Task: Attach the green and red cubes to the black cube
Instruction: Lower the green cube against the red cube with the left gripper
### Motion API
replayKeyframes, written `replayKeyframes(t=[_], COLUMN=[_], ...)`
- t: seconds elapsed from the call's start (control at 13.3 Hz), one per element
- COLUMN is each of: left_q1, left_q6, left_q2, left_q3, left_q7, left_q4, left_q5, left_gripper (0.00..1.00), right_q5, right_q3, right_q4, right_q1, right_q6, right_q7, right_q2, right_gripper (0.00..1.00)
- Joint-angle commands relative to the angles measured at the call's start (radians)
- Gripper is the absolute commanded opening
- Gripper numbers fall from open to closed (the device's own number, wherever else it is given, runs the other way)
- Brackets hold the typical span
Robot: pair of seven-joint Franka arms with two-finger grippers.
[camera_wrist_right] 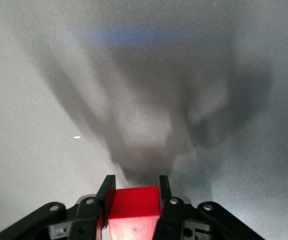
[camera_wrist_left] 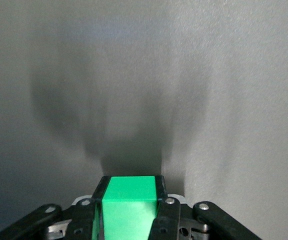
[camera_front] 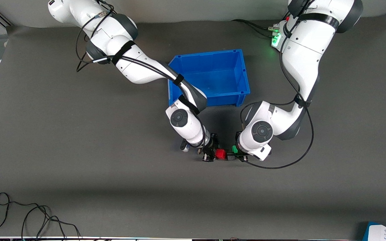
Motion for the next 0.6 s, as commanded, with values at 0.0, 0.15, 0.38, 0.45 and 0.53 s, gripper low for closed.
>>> replayKeyframes(t=[0.0, 0.15, 0.38, 0.45, 0.53], left_q1=[-0.017, -0.019, -0.022, -0.024, -0.024], left_q6=[-0.011, -0.011, -0.011, -0.011, -0.011], left_q2=[0.01, 0.01, 0.012, 0.015, 0.018], left_q3=[0.006, 0.006, 0.006, 0.006, 0.006], left_q7=[-0.014, -0.014, -0.014, -0.014, -0.015], left_q4=[0.021, 0.021, 0.017, 0.016, 0.016], left_q5=[0.008, 0.008, 0.008, 0.01, 0.01], left_gripper=[0.0, 0.0, 0.0, 0.0, 0.0], right_q5=[-0.009, -0.008, -0.008, -0.008, -0.006], right_q3=[-0.01, -0.008, -0.01, -0.01, -0.008], right_q4=[-0.008, -0.006, -0.009, -0.009, -0.009], right_q1=[0.005, 0.002, -0.003, -0.004, -0.007], right_q6=[-0.013, -0.011, -0.016, -0.017, -0.023], right_q7=[-0.025, -0.026, -0.031, -0.044, -0.073], right_q2=[-0.007, -0.006, -0.01, -0.012, -0.02], right_gripper=[0.21, 0.46, 1.0, 1.0, 1.0])
